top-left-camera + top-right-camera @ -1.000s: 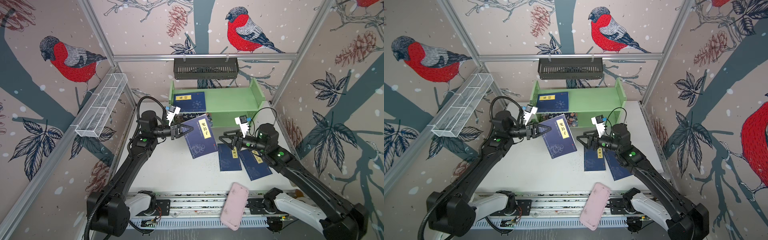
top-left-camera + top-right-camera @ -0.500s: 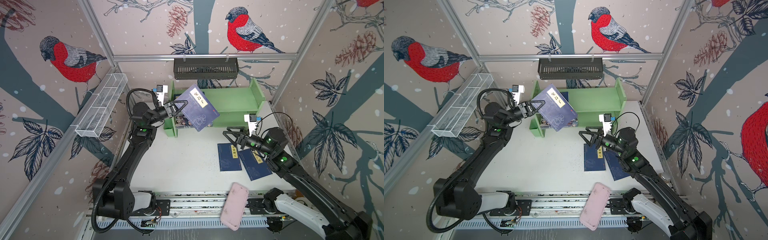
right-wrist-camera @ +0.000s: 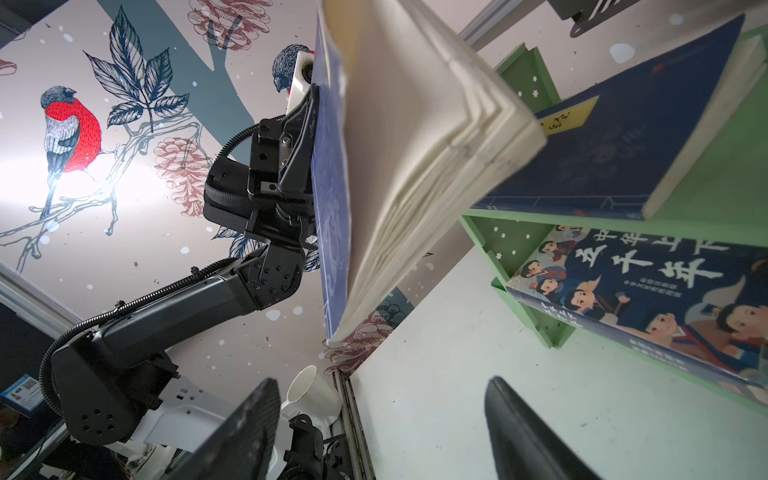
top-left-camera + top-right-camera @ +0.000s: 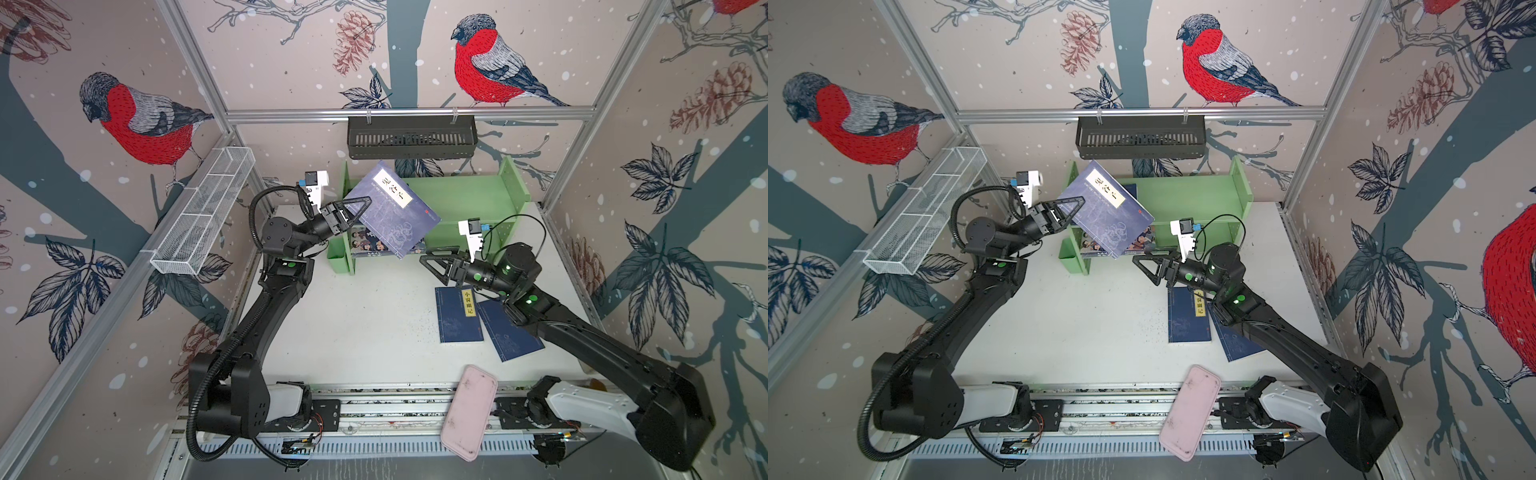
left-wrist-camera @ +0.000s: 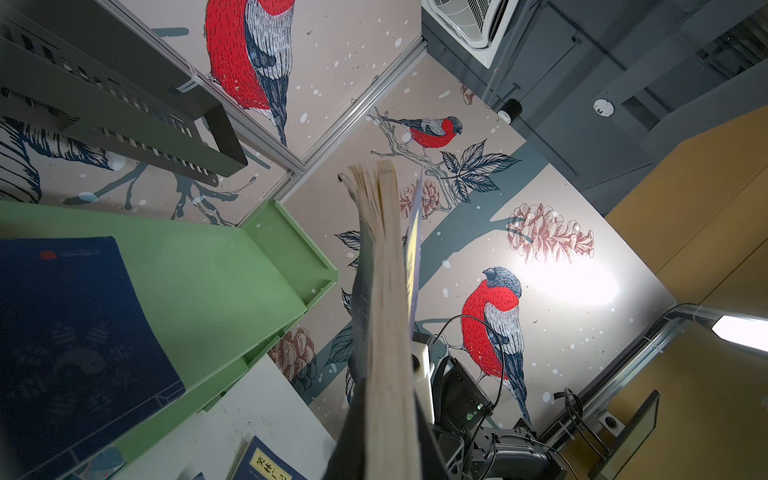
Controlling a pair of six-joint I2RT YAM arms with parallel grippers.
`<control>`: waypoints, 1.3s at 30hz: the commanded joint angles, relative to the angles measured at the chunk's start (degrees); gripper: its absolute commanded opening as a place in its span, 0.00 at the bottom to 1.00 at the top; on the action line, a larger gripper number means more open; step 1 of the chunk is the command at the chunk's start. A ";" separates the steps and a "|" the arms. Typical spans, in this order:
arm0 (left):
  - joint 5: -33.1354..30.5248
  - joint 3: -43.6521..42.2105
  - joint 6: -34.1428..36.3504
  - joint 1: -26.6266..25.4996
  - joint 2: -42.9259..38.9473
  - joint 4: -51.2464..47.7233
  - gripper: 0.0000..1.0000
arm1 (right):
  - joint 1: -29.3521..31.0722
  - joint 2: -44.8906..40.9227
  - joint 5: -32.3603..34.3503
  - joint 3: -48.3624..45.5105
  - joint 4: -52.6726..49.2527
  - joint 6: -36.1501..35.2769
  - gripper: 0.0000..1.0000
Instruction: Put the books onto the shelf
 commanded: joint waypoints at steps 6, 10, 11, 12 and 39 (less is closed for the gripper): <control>-1.12 -0.73 -2.90 0.08 -0.43 6.79 0.00 | 0.64 6.35 -0.10 3.68 10.71 3.15 0.78; -1.22 -0.67 -3.84 -0.01 -0.34 7.64 0.00 | 0.48 9.11 0.11 5.72 11.92 3.53 0.77; -1.22 -0.67 -3.97 -0.01 -0.41 7.71 0.00 | 0.44 9.64 0.19 5.88 12.67 3.83 0.76; -1.28 -0.75 -4.06 -0.01 -0.50 7.81 0.00 | 0.47 10.23 0.43 6.14 13.45 4.10 0.76; -2.27 -7.32 -3.12 -1.06 -1.32 7.36 0.21 | -0.91 16.81 -11.18 13.61 17.66 7.55 0.01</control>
